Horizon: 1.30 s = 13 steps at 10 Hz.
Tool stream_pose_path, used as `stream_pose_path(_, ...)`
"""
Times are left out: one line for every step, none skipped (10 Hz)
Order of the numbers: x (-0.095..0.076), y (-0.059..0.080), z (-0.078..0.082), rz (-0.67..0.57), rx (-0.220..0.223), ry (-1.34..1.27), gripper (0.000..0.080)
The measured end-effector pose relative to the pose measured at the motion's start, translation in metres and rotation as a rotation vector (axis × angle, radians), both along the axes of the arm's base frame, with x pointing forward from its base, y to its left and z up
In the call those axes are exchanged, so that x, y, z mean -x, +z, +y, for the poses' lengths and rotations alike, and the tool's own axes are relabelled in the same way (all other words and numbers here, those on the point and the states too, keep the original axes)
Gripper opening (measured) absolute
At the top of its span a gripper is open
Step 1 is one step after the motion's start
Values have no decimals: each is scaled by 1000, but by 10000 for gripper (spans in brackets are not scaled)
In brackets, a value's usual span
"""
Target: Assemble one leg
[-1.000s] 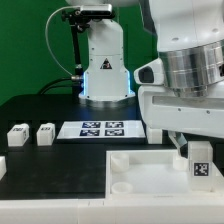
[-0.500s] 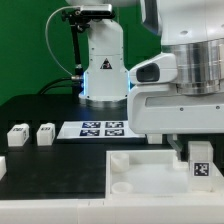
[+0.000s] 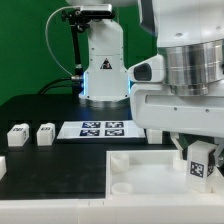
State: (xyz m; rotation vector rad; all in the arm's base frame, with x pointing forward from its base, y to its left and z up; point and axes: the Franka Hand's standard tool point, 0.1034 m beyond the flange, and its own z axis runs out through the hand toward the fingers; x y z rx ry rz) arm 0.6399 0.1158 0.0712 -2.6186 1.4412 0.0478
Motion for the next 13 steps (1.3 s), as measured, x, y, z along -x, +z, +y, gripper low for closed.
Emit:
stream_pose_path(0,-1,1,39,-45,-255,300)
stream_pose_path(-1,-1,1,72,-81,-436,300)
stream_pose_path(-1,-1,2,93,-99,-538,299)
stream_pose_path(0,-1,6,128,-120,-708,299)
stream_pose_path(0,-1,9,141,-124,-766,299)
stream_pose_path(0,-1,9,151,-127,-817,299)
stream_pose_path(0,-1,9,142,-125,-770,373)
stream_pose_path(0,-2,9,129,-122,-701,513)
stream_pose_path(2,-4,8,98,-112,-529,606)
stream_pose_path(2,-4,8,80,-104,-398,606)
stream_pose_path(3,-3,7,55,-88,-223,641)
stream_pose_path(4,-4,7,31,-83,-95,647)
stream_pose_path(4,-4,7,20,-80,-39,647)
